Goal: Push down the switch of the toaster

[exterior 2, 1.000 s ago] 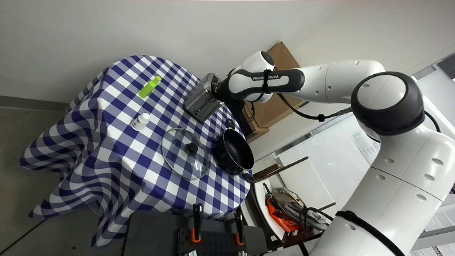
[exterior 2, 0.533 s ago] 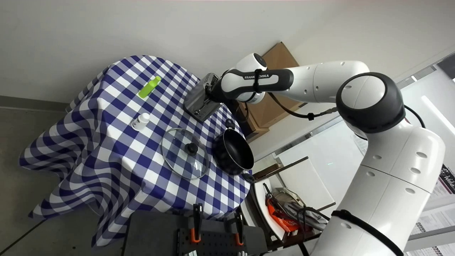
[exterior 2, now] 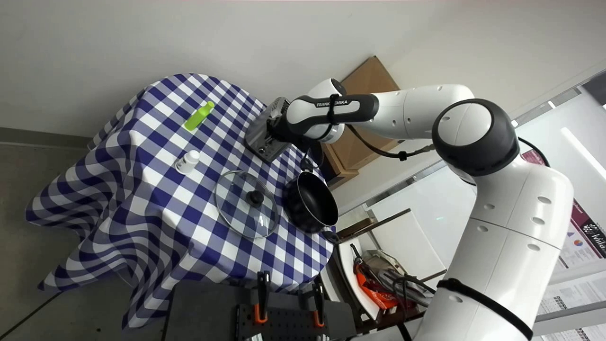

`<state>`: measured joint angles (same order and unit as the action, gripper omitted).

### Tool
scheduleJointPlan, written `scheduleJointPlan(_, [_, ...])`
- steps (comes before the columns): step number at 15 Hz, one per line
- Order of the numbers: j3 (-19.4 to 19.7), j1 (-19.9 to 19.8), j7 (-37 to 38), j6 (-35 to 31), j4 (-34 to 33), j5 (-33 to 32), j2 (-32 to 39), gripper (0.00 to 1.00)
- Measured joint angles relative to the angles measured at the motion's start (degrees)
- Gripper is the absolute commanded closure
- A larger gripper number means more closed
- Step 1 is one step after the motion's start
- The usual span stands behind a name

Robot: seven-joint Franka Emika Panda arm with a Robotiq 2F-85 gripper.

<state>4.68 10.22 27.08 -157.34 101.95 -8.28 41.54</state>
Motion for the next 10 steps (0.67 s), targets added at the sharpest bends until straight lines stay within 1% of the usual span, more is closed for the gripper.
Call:
scheduleJointPlan(4, [-1.15, -1.41, -2.59, -1.91, 0.00, 4.87, 1.39, 1.00])
scheduleJointPlan(10, [-4.81, -5.45, -7.54, -2.41, 0.14, 11.24, 1.51, 1.00])
